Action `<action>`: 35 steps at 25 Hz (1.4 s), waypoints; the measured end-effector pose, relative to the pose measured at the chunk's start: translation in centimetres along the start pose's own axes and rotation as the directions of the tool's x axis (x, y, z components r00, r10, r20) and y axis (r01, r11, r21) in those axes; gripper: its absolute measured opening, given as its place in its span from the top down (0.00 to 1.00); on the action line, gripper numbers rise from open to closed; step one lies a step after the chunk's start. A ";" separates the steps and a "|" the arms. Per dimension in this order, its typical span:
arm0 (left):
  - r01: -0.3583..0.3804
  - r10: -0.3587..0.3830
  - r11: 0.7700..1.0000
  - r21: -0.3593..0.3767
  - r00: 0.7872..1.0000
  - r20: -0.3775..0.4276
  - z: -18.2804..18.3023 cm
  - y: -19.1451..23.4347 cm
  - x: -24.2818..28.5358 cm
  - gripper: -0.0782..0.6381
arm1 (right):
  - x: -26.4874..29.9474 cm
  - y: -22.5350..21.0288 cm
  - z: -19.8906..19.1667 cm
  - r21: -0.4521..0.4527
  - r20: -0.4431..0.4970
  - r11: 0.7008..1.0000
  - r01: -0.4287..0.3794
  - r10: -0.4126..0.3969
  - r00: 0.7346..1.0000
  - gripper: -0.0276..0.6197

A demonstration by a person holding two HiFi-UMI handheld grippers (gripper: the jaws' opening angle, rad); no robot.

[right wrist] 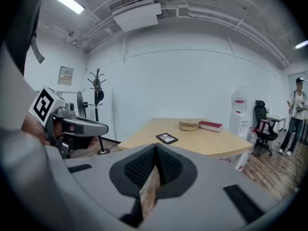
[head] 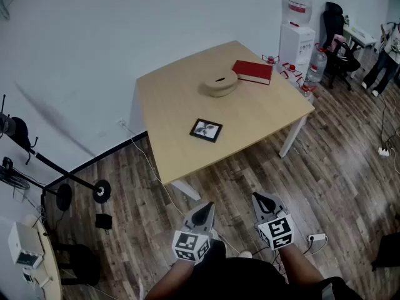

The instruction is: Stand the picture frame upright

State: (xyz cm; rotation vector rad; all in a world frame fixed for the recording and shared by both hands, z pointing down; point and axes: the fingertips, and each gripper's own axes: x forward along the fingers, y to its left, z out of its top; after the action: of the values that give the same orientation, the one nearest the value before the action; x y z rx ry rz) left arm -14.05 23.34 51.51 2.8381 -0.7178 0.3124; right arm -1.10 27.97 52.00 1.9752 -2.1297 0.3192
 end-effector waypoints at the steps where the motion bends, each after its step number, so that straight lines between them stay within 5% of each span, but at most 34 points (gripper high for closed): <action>1: -0.002 0.002 1.000 0.001 1.000 -0.006 -0.2 -0.2 -0.5 0.88 | -0.4 0.3 0.0 0.008 0.003 1.000 -0.001 0.001 1.000 0.94; 16: -0.002 -0.002 0.997 -0.074 0.999 -0.049 -2.4 0.2 -1.3 0.88 | 0.0 -0.7 -1.4 0.180 -0.022 0.984 -0.012 0.016 1.000 0.94; 35: -0.001 -0.002 0.998 -0.060 0.998 -0.055 2.5 16.7 6.9 0.88 | 17.5 -2.5 8.0 0.143 -0.001 0.989 -0.034 0.035 0.999 0.94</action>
State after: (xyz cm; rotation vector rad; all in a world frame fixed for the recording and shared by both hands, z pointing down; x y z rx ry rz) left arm -15.84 5.28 53.13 2.7622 -0.7029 0.3616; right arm 0.02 8.69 49.71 2.0132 -2.1970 0.4942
